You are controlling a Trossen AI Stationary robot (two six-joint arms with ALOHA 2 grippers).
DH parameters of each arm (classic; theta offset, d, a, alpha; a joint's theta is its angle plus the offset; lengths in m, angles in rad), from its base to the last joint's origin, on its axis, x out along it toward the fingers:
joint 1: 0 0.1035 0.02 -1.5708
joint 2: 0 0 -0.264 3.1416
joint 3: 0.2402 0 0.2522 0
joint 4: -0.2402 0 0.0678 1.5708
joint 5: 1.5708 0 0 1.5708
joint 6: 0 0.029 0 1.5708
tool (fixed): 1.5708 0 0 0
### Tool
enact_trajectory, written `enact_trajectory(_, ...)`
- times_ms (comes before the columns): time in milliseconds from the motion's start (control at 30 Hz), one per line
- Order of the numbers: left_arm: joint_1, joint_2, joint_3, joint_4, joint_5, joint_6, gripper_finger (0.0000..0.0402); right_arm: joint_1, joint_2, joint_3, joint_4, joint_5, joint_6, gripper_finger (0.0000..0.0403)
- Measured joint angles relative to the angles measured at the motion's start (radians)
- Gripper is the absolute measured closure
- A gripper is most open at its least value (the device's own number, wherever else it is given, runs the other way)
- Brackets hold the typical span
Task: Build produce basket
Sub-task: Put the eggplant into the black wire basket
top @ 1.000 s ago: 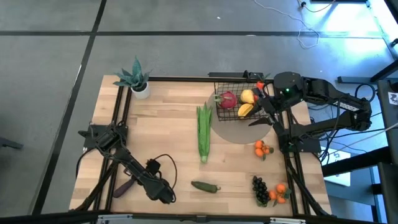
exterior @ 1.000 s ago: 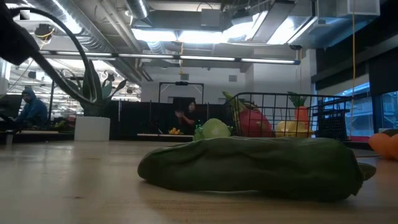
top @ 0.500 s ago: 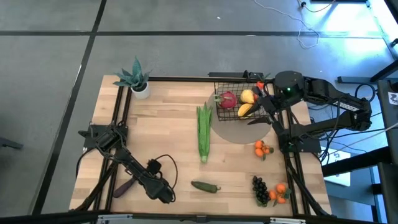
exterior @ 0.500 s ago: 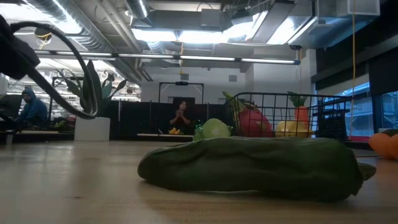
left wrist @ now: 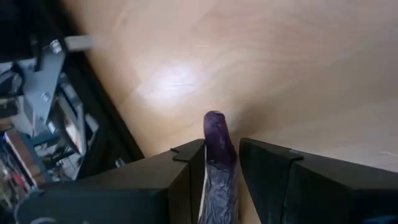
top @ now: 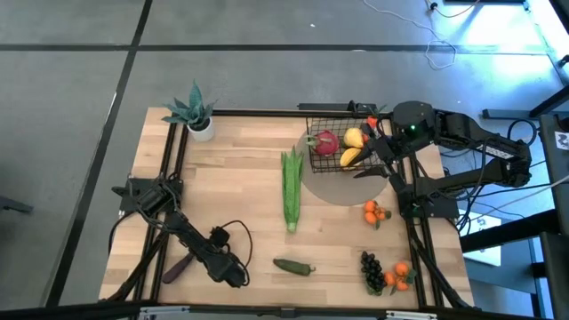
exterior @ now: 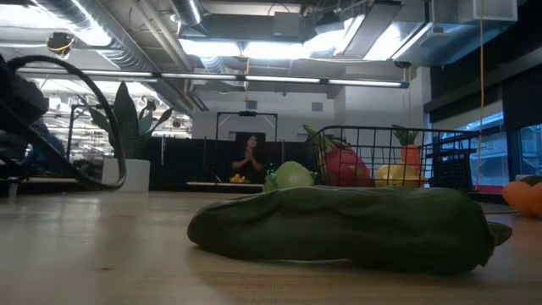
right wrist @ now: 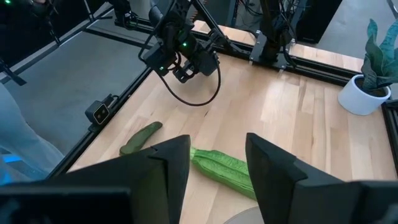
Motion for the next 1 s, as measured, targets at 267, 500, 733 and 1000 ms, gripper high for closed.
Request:
enact_trajectory(267, 0.0, 0.0, -0.021, 0.046, 0.005, 0.107, 0.033, 0.0, 0.0, 0.0, 0.0, 0.001, 0.001, 0.0257)
enact_trajectory(500, 0.005, 0.0, -0.022, 0.059, 0.006, 0.13, 0.0391, 0.0, 0.0, 0.0, -0.001, 0.001, -0.001, 0.0257)
enact_trajectory(733, 0.041, -0.035, 0.062, 0.065, -0.033, 0.178, 0.0399, 0.0, 0.0, 0.0, -0.001, 0.001, -0.002, 0.0257)
enact_trajectory(1000, 0.096, -0.155, 0.228, 0.049, -0.236, 0.169, 0.04, 0.0, -0.004, 0.0, -0.019, 0.0, -0.007, 0.0257)
